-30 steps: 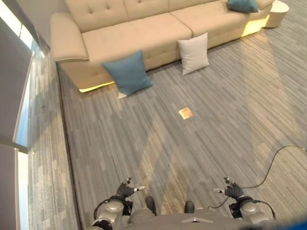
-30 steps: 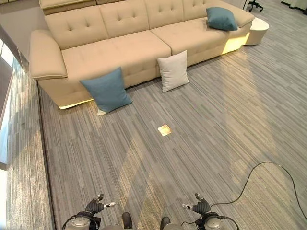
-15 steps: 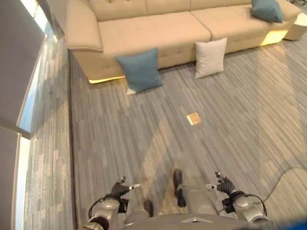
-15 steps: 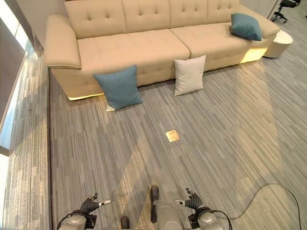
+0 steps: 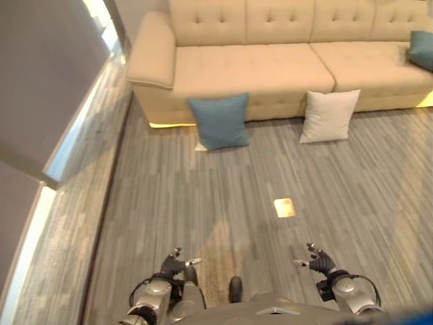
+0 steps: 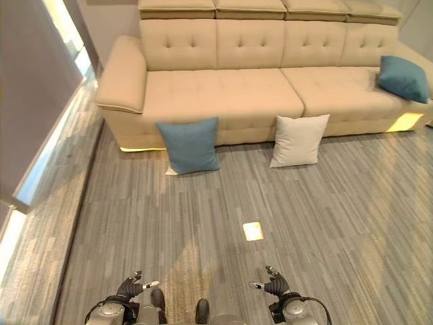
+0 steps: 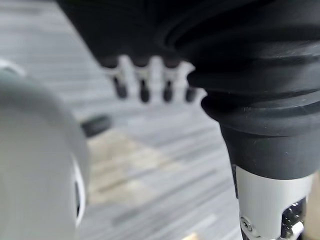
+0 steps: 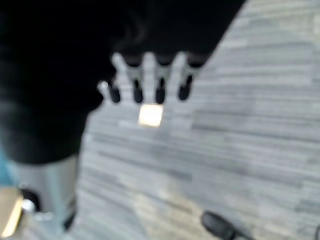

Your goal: Pick up all the scattered cushions and arrange them neatly on the sofa.

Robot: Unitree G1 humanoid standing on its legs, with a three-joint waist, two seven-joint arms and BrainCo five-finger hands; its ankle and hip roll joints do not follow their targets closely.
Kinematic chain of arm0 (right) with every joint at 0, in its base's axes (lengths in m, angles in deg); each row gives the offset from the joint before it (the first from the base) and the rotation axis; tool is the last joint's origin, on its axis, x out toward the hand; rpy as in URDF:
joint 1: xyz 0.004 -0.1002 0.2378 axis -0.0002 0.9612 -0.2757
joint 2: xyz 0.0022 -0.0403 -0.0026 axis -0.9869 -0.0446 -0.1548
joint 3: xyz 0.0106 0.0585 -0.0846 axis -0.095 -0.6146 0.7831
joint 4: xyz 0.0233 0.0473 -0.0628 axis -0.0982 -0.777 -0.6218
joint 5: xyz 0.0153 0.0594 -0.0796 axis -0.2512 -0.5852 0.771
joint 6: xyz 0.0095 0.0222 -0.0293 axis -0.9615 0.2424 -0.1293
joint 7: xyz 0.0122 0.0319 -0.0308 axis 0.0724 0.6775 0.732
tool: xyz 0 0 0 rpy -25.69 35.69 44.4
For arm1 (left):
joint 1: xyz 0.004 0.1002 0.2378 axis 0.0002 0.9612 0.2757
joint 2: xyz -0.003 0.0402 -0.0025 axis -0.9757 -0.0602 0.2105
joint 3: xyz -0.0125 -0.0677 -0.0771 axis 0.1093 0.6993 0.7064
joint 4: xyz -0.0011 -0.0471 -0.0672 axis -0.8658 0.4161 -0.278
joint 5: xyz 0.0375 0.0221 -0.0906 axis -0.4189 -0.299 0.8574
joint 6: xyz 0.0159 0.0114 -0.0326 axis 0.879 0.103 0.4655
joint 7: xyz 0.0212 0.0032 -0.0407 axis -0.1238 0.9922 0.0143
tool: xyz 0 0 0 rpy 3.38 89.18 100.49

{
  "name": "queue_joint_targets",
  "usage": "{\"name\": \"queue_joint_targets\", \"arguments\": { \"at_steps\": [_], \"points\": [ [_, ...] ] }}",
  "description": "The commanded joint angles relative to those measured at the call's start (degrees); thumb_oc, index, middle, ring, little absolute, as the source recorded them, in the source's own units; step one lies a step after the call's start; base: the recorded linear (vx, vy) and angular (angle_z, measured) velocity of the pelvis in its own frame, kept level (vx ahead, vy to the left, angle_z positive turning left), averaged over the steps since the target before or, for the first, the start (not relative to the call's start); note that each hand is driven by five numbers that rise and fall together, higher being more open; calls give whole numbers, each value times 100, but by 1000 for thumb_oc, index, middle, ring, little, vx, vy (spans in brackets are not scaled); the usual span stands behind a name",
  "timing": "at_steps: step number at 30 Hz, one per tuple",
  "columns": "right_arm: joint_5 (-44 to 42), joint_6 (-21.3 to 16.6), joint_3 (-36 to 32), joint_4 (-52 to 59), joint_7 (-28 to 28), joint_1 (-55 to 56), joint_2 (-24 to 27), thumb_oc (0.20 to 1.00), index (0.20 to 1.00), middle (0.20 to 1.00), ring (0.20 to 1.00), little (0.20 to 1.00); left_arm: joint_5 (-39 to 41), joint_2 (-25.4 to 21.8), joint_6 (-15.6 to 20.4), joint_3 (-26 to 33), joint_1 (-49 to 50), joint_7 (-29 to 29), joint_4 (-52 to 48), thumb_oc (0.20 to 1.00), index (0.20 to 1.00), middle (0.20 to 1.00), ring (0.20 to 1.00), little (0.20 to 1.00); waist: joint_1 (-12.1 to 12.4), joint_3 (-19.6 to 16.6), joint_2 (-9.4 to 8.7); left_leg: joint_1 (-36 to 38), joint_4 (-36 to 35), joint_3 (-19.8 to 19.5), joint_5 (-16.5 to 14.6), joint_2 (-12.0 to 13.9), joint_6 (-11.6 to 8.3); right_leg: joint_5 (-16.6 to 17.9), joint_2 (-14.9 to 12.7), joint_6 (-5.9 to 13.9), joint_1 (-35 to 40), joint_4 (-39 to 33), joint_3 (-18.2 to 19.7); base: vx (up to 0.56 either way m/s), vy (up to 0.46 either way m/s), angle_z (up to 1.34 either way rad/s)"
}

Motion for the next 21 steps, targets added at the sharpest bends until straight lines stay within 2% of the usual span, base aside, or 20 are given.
{"name": "queue_joint_targets", "arguments": {
  "at_steps": [1, 3, 4, 5, 6, 7, 8, 10, 11, 13, 14, 16, 17, 18, 21],
  "points": [
    [-185, -74, -126, 319, -40, 141, 179, 1000, 1000, 1000, 1000, 1000, 56, -71, 99, 74, -102, 110, -140, 1000, 1000, 1000, 1000, 1000, 2, 11, 126, 174, 377, 3, -140, -94, 206, -411, -658, 635, 290, 368, 43, 368, 142, -28],
    [-148, -77, -114, 273, -24, 169, 155, 1000, 1000, 1000, 1000, 1000, 52, -69, 95, 97, -55, 112, -119, 1000, 1000, 1000, 1000, 1000, 18, -42, 119, 211, 424, -40, -195, -183, 250, -427, -710, 675, 314, 457, 84, 327, 148, -35],
    [-109, -79, -88, 224, 10, 152, 84, 1000, 1000, 1000, 1000, 1000, 57, -57, 100, 137, -8, 96, -14, 1000, 1000, 1000, 1000, 1000, 69, -79, 71, 330, 460, -35, -357, -353, 374, -315, -862, 801, 284, 824, 135, 382, 186, -39],
    [-109, -79, -88, 223, 10, 151, 85, 1000, 1000, 1000, 1000, 1000, 57, -56, 100, 137, -10, 96, -14, 1000, 1000, 1000, 1000, 1000, 75, -91, 78, 314, 458, -30, -350, -343, 372, -305, -853, 798, 265, 822, 143, 358, 204, -34],
    [-107, -102, -69, 233, 27, 140, 65, 1000, 1000, 1000, 1000, 1000, 55, -59, 98, 133, -8, 85, -4, 1000, 1000, 1000, 1000, 1000, 102, -113, 38, 391, 468, 26, -428, -450, 449, -86, -946, 925, 211, 1136, 163, 297, 202, -29],
    [-97, -87, -62, 298, 47, 126, 36, 1000, 1000, 1000, 1000, 1000, -7, -106, 73, 112, 4, 60, -48, 1000, 1000, 1000, 1000, 1000, 91, -60, 44, 600, 433, 26, -586, -568, 594, 292, -1051, 1059, -112, 2013, 266, 386, 267, -16],
    [-81, -102, -47, 371, 56, 109, 44, 1000, 1000, 1000, 1000, 1000, -49, -141, 72, 103, 4, 60, -68, 1000, 1000, 1000, 1000, 1000, 53, 8, 61, 779, 395, 19, -681, -627, 675, 526, -1116, 1142, -312, 2482, 283, 346, 241, -9],
    [-74, -103, -56, 516, 43, 72, 48, 1000, 1000, 1000, 1000, 1000, -87, -192, 66, 96, -6, 86, -80, 1000, 1000, 1000, 1000, 1000, 28, 64, 148, 993, 376, -7, -827, -654, 792, 845, -1179, 1183, -708, 3134, 205, 323, 165, 11],
    [-56, -115, -38, 620, 49, 53, 78, 1000, 1000, 1000, 1000, 1000, -20, -221, 69, 140, -23, 88, -104, 1000, 1000, 1000, 1000, 1000, -48, 137, 245, 1313, 253, -128, -889, -680, 818, 716, -1133, 1086, -1134, 3362, 105, 420, 127, 28],
    [-66, -118, -36, 669, 59, 55, 110, 1000, 1000, 1000, 1000, 1000, -19, -229, 80, 163, -28, 74, -78, 1000, 1000, 1000, 1000, 1000, -138, 133, 307, 1534, 137, -226, -918, -698, 774, 545, -1037, 1026, -1424, 2899, -49, 353, 47, 12],
    [-66, -118, -35, 670, 59, 57, 112, 1000, 1000, 1000, 1000, 1000, -19, -226, 81, 164, -27, 74, -77, 1000, 1000, 1000, 1000, 1000, -157, 153, 308, 1565, 127, -245, -923, -700, 772, 526, -1043, 1027, -1391, 2903, -67, 265, -14, 14],
    [-46, -128, -3, 738, 68, 32, 166, 1000, 1000, 1000, 1000, 1000, -95, -226, 83, 135, -46, 68, -28, 1000, 1000, 1000, 1000, 1000, -276, 171, 308, 1813, 71, -374, -1008, -776, 722, 463, -976, 979, -1614, 2079, -276, 404, -61, 42],
    [-37, -125, 7, 787, 70, -7, 206, 1000, 1000, 1000, 1000, 1000, -117, -214, 104, 127, -119, 70, -5, 1000, 1000, 1000, 1000, 1000, -427, 217, 298, 2060, 64, -526, -1110, -844, 669, 567, -868, 1002, -1807, 1165, -296, 516, -103, 27],
    [-24, -118, -7, 822, 74, -27, 227, 1000, 1000, 1000, 1000, 1000, -123, -213, 109, 143, -167, 53, 13, 1000, 1000, 1000, 1000, 1000, -469, 216, 283, 2130, 58, -583, -1150, -871, 639, 622, -858, 1045, -1912, 895, -285, 392, -83, 23],
    [23, -106, -20, 904, 94, -37, 262, 1000, 1000, 1000, 1000, 1000, -144, -197, 133, 163, -214, 56, 40, 1000, 1000, 1000, 1000, 1000, -587, 240, 323, 2314, 132, -687, -1278, -879, 592, 733, -809, 1099, -2073, 675, -264, 287, -62, 47]
  ]
}}
